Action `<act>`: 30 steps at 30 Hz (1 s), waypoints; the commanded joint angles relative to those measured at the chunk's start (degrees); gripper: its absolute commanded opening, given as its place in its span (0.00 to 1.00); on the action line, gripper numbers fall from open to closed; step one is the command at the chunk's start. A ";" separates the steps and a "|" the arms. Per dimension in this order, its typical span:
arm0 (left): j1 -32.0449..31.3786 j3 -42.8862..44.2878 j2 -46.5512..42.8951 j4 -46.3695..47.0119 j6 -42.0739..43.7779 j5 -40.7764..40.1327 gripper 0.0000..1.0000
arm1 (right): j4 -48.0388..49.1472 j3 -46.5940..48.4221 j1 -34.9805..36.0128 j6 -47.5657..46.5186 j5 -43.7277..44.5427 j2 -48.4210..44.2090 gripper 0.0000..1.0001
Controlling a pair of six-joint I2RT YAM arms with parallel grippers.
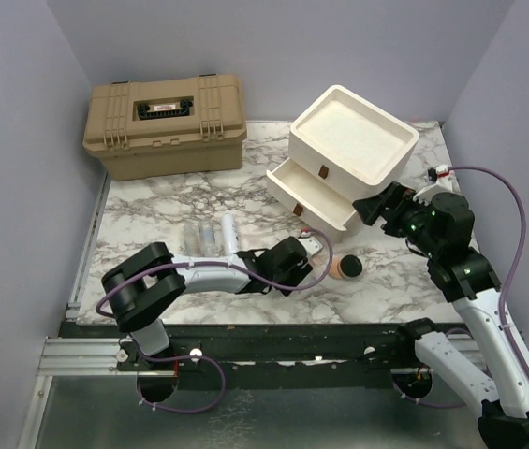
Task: Organize the makeup
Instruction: Pick up the makeup from the center of the board.
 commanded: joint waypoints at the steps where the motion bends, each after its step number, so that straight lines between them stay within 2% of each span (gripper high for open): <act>1: -1.10 -2.73 -4.86 -1.91 -1.19 -4.37 0.28 | 3.46 -1.41 0.17 1.70 -5.02 -1.32 0.96; 7: -1.82 -4.58 -9.58 -0.47 -2.66 -7.97 0.25 | 1.42 0.94 0.23 0.04 -7.57 0.06 0.96; 17: -2.95 -4.41 -15.14 -0.96 -2.05 -3.92 0.26 | 0.07 0.02 0.23 0.07 -18.93 3.21 0.96; 19: -3.35 -4.12 -16.36 -1.08 -2.30 -3.75 0.26 | -0.54 0.14 0.22 -0.21 -18.54 4.29 0.96; 23: -4.27 -4.40 -18.65 -1.14 -0.70 0.07 0.26 | -6.14 2.60 0.23 -2.43 -11.44 7.64 0.96; 25: -4.71 -4.68 -19.70 -1.83 0.29 0.87 0.26 | -7.64 3.76 0.23 -4.72 -11.56 9.16 0.96; 30: -5.11 -5.73 -23.94 -1.94 1.33 0.67 0.26 | -7.81 3.65 0.18 -5.95 -19.97 10.56 0.95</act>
